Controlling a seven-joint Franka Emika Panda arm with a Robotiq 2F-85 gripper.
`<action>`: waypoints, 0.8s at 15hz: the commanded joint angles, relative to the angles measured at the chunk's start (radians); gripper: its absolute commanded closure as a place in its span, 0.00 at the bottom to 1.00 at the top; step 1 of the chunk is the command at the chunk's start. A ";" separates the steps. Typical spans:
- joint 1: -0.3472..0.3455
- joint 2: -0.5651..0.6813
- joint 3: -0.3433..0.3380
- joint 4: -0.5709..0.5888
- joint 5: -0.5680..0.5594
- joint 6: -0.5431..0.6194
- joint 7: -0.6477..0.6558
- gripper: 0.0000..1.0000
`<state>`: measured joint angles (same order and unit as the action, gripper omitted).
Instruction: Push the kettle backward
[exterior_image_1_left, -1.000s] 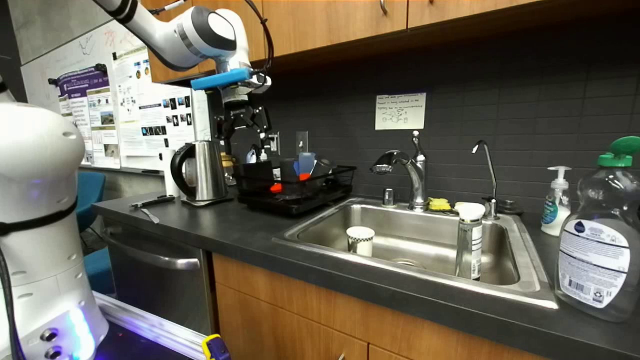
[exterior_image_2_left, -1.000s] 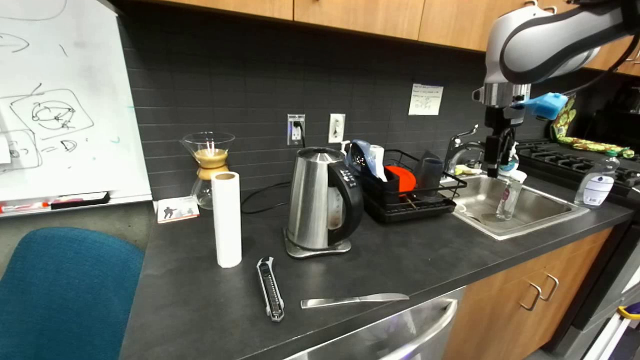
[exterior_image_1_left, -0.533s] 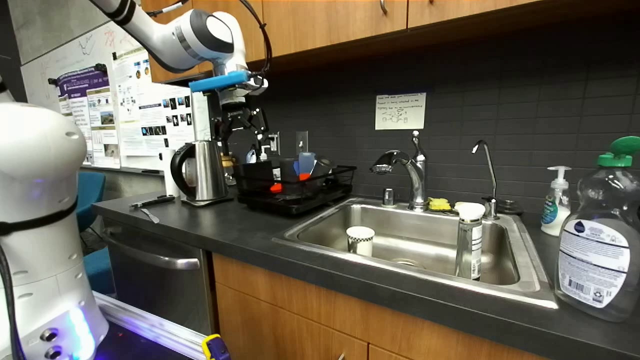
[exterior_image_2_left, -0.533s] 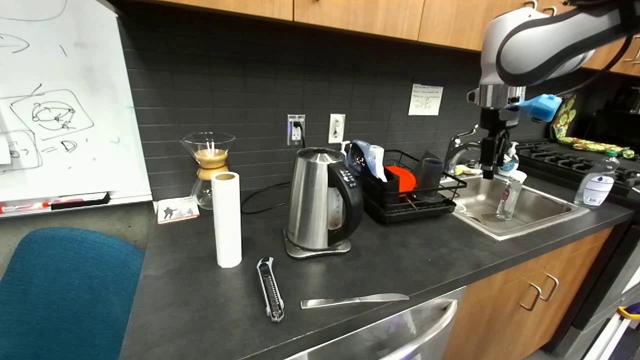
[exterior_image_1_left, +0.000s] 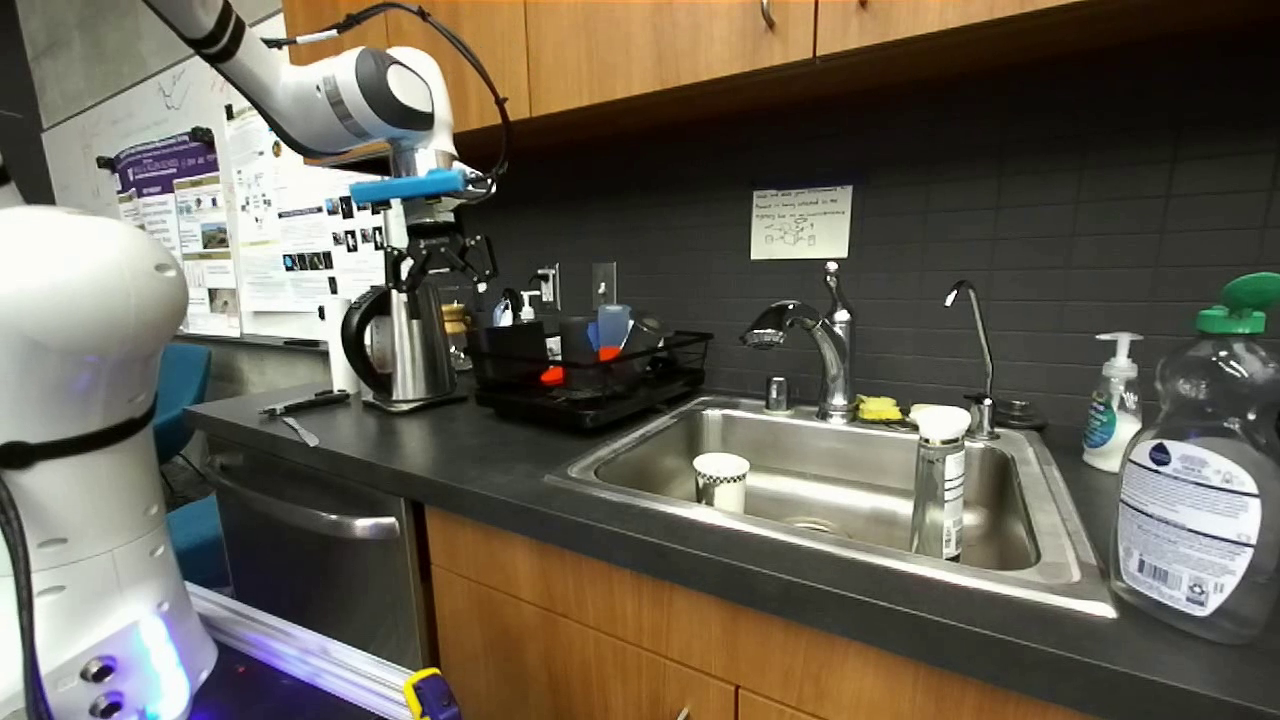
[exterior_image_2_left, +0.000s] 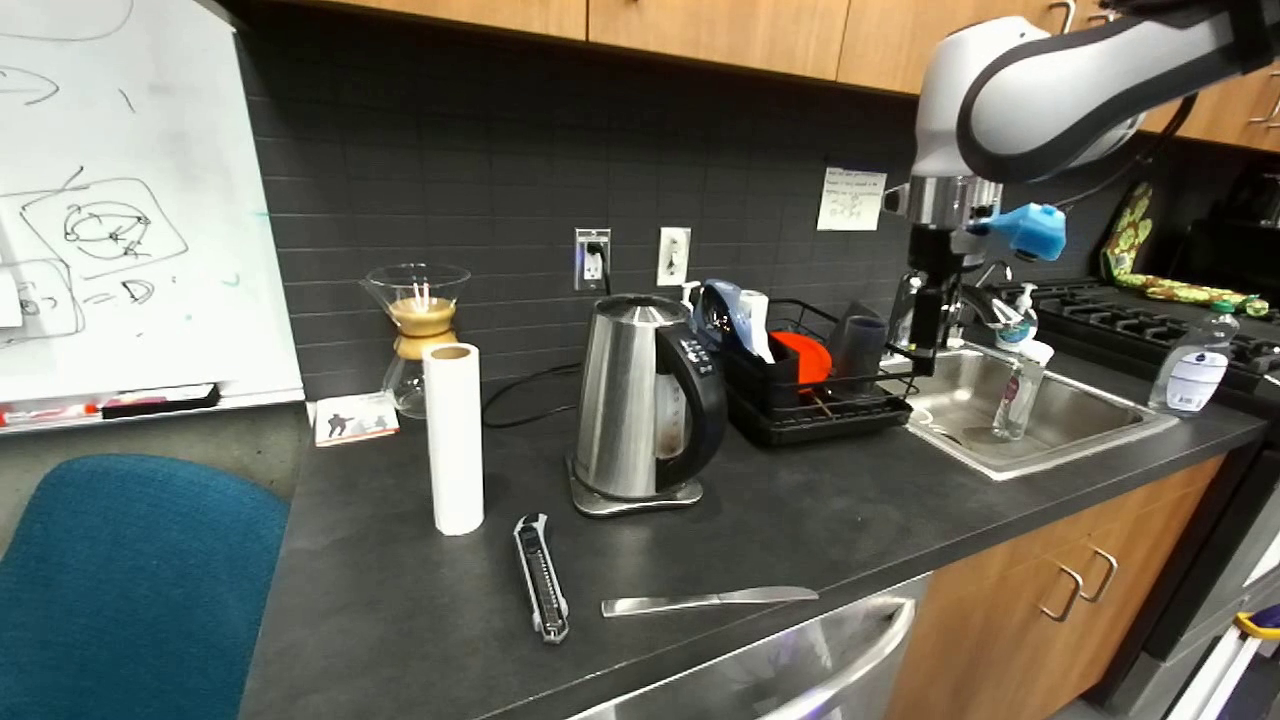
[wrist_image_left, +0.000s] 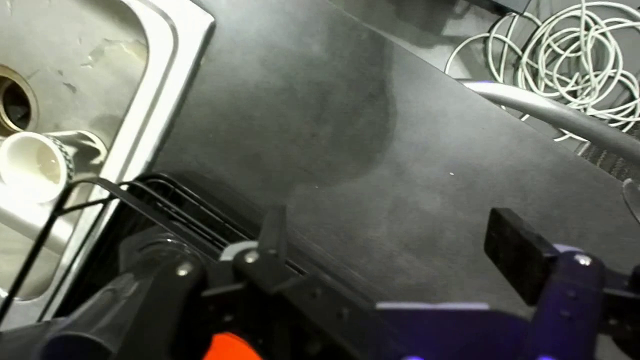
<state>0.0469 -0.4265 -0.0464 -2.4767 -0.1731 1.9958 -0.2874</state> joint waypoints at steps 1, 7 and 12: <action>0.040 0.038 0.039 -0.003 0.056 0.050 0.022 0.00; 0.097 0.070 0.121 -0.035 0.132 0.115 0.099 0.00; 0.135 0.127 0.198 -0.077 0.123 0.214 0.176 0.00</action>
<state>0.1616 -0.3387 0.1158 -2.5374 -0.0517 2.1494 -0.1672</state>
